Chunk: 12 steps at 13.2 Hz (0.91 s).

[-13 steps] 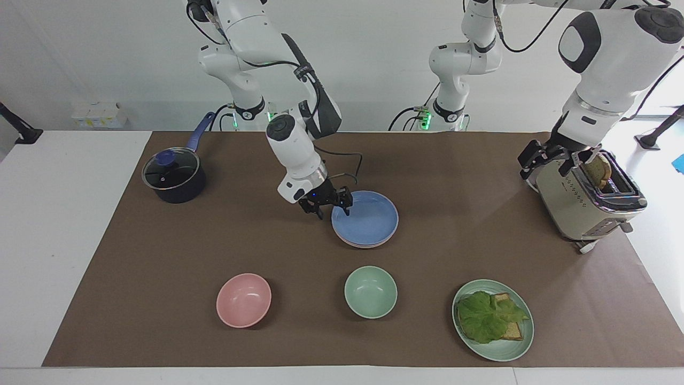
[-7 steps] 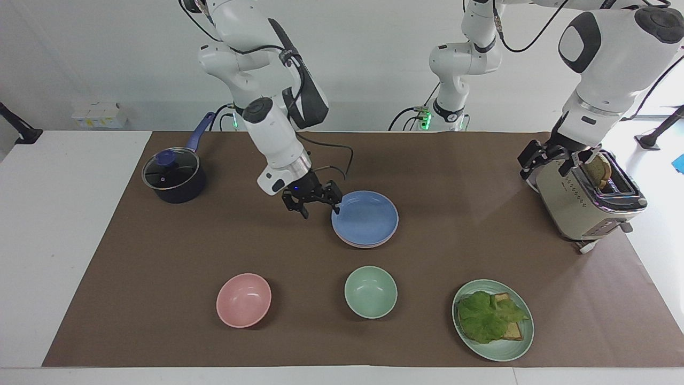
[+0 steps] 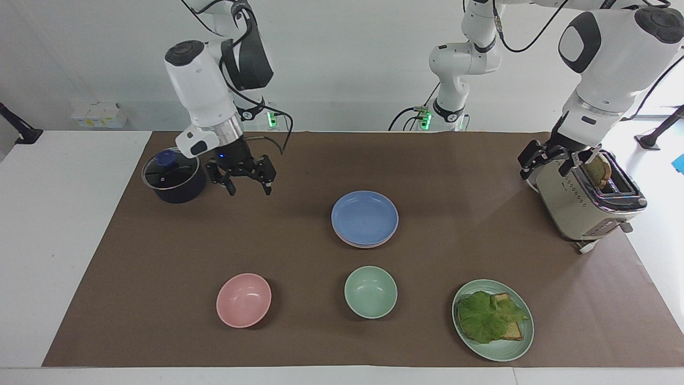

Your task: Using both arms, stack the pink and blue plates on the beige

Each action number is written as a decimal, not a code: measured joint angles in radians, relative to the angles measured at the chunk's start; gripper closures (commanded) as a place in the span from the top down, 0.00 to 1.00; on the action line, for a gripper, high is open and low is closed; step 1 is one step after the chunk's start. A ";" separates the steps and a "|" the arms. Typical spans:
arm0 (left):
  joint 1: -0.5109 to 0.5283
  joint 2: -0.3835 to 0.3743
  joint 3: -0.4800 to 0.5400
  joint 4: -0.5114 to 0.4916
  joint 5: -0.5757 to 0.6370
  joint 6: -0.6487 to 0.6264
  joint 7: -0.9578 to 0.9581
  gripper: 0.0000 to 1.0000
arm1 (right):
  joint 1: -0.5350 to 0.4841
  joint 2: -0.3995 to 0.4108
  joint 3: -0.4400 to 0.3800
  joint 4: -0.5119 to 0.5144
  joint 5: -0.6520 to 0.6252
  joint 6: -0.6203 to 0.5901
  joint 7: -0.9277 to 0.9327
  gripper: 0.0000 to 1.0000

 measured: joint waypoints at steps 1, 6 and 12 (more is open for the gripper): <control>0.000 0.000 0.000 0.000 0.000 0.000 0.000 1.00 | -0.022 -0.010 -0.001 0.041 -0.006 -0.074 -0.002 1.00; 0.000 0.000 0.000 0.000 0.000 0.000 0.000 1.00 | -0.073 -0.024 -0.002 0.192 -0.113 -0.308 -0.086 1.00; 0.000 0.000 0.000 0.000 0.000 0.000 0.000 1.00 | -0.079 -0.017 0.000 0.286 -0.163 -0.462 -0.196 1.00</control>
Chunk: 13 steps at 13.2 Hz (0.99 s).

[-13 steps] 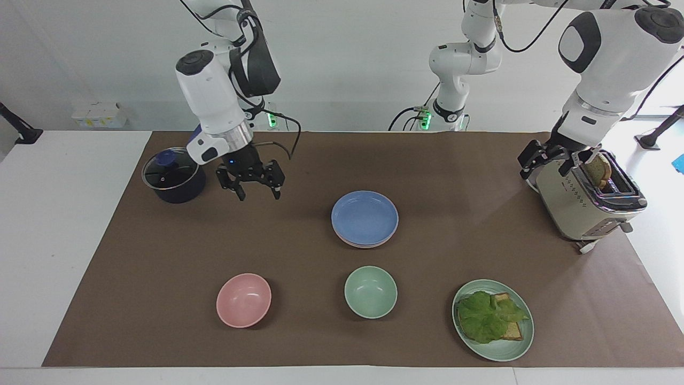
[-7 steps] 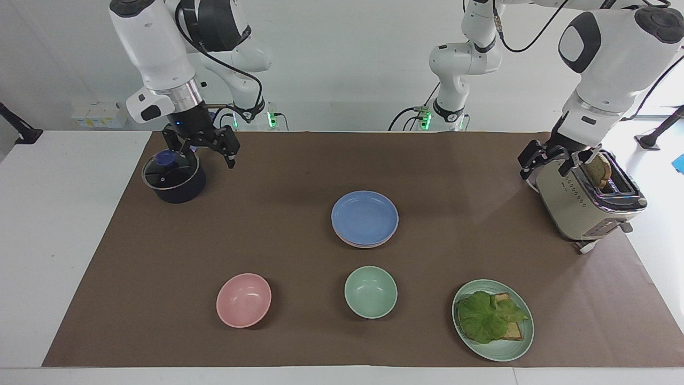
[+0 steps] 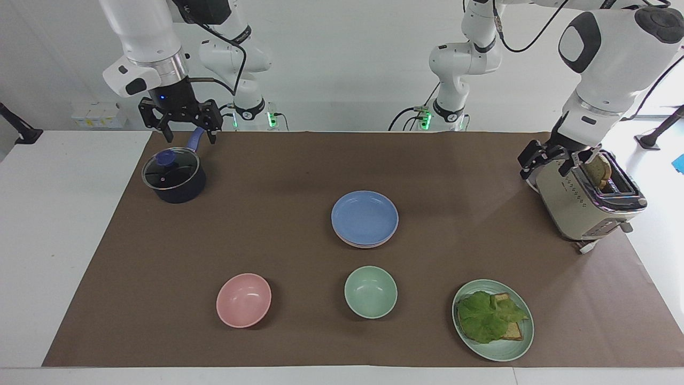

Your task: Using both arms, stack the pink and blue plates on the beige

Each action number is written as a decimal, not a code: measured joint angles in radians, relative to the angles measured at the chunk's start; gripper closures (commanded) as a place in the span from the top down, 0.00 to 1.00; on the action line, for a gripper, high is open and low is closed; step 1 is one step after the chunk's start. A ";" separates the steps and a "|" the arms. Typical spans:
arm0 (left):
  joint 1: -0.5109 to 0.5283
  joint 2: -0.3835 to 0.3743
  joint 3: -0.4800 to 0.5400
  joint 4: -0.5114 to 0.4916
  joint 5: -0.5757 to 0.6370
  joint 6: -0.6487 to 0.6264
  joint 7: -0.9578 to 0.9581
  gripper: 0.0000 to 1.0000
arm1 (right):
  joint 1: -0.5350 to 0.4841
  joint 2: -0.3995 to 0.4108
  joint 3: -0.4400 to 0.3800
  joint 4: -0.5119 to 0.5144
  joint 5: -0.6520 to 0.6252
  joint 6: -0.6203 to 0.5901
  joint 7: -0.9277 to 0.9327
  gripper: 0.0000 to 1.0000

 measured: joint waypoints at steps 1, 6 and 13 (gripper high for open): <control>0.000 0.000 0.000 0.000 0.000 0.000 0.000 1.00 | -0.004 0.004 0.000 0.010 0.000 -0.015 -0.008 1.00; 0.000 0.000 0.000 0.000 0.000 0.000 0.000 1.00 | -0.005 0.011 0.004 0.022 0.000 -0.023 -0.014 1.00; 0.000 0.000 0.000 0.000 0.000 0.000 0.000 1.00 | -0.005 0.011 0.003 0.025 0.012 -0.023 -0.014 1.00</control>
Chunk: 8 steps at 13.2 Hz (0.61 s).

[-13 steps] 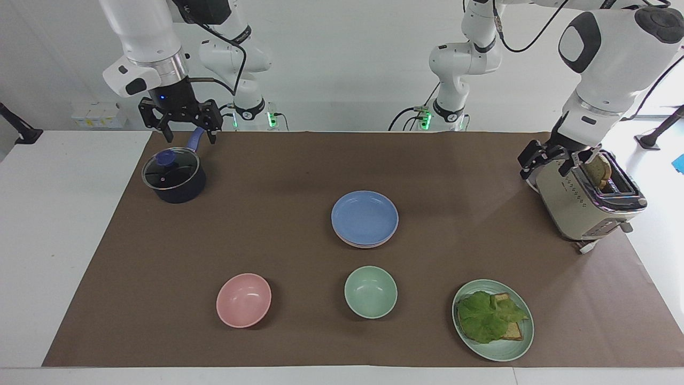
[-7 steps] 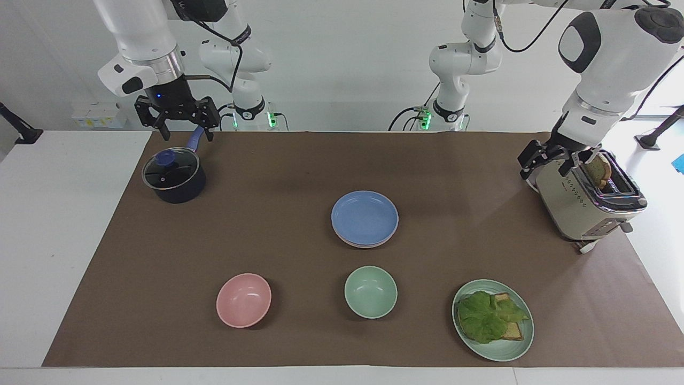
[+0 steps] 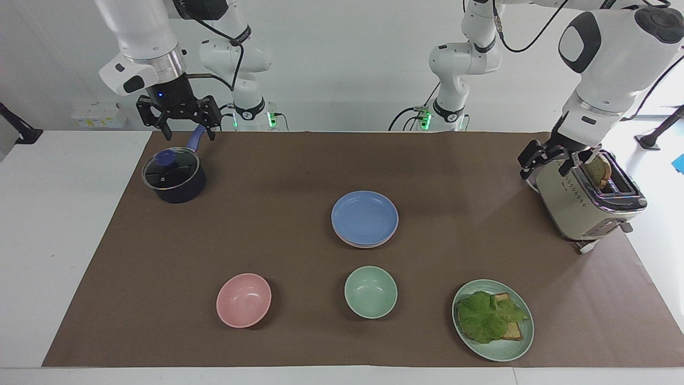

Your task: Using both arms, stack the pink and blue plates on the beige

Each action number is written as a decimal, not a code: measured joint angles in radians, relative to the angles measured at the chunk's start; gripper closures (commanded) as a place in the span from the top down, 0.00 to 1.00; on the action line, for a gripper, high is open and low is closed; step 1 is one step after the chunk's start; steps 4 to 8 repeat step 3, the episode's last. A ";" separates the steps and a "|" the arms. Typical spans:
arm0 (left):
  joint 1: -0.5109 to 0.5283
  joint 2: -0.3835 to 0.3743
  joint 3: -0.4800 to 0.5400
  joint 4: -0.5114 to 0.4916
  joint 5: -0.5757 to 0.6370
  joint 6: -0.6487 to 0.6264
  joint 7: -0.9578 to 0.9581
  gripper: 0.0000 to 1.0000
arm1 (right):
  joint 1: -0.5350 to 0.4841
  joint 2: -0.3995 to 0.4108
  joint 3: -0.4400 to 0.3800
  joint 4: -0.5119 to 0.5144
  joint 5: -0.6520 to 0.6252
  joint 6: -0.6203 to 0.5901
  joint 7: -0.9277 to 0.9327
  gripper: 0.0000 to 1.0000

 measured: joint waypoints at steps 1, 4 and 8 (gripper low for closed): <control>0.000 0.000 0.000 0.000 0.000 0.000 0.000 1.00 | 0.000 0.000 -0.002 0.000 0.000 0.000 0.000 1.00; 0.000 0.000 0.000 0.000 0.000 0.000 0.000 1.00 | 0.000 0.000 -0.005 0.000 0.000 0.000 0.000 1.00; 0.000 0.000 0.000 0.000 0.000 0.000 0.000 1.00 | 0.000 0.000 -0.005 0.000 0.000 0.000 0.000 1.00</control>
